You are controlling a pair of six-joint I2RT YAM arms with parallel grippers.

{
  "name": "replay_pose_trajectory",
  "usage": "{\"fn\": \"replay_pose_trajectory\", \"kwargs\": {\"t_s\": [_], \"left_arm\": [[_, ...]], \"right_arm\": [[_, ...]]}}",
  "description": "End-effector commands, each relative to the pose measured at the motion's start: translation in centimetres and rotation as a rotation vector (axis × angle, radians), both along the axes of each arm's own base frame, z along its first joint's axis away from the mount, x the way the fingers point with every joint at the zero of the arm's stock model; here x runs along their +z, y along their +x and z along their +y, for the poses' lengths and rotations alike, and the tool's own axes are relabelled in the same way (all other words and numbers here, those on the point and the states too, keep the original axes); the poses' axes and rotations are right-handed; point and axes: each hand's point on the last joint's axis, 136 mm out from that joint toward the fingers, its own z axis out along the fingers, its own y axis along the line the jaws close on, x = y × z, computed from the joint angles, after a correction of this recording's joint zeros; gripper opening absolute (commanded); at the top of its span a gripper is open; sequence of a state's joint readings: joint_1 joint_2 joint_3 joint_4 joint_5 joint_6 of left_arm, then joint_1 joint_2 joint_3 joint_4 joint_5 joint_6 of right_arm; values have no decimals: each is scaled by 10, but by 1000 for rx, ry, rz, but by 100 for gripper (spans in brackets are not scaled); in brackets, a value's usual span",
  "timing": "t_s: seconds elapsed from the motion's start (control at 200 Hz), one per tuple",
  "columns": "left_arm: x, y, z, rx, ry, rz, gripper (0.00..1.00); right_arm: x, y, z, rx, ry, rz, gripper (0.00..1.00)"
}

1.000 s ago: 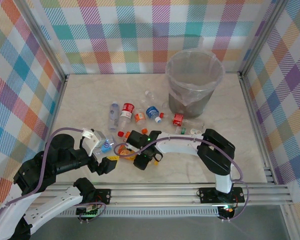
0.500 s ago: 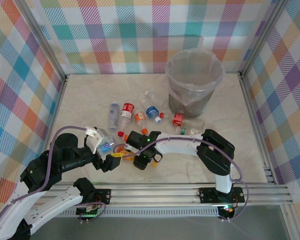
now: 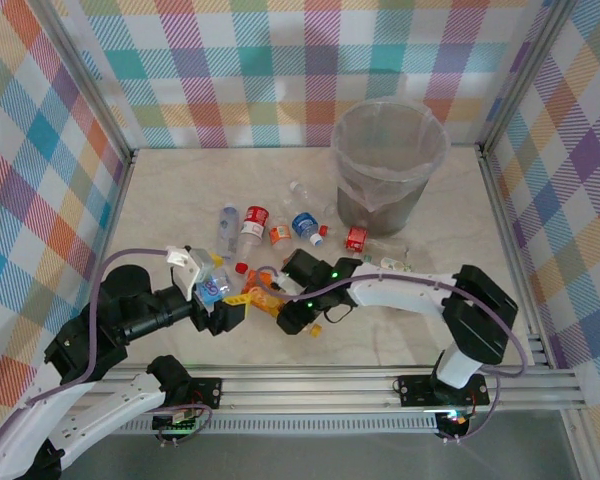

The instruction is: Put the plastic bottles in the bin

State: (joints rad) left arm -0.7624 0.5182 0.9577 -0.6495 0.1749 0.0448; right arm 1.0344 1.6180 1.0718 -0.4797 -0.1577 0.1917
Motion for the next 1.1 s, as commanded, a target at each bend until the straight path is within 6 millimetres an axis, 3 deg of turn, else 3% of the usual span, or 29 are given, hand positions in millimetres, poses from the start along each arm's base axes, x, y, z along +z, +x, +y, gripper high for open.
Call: {"fn": "replay_pose_trajectory", "kwargs": {"t_s": [0.0,0.29,0.745,0.88,1.095], "left_arm": [[18,10,-10,-8,-46,-64,100],[29,36,-43,-57,-16,-110,100],[57,91,-81,20,-177,-215,100],[54,112,-90,67,-189,-174,100],[41,128,-120,11,-143,-152,100]], "right_arm": [[38,3,9,-39,187,70,60],[94,36,-18,-163,330,17,60],[186,109,-66,-349,407,-225,59],[216,130,-79,-397,412,-306,59],[266,169,-105,-492,446,-435,57]]}}
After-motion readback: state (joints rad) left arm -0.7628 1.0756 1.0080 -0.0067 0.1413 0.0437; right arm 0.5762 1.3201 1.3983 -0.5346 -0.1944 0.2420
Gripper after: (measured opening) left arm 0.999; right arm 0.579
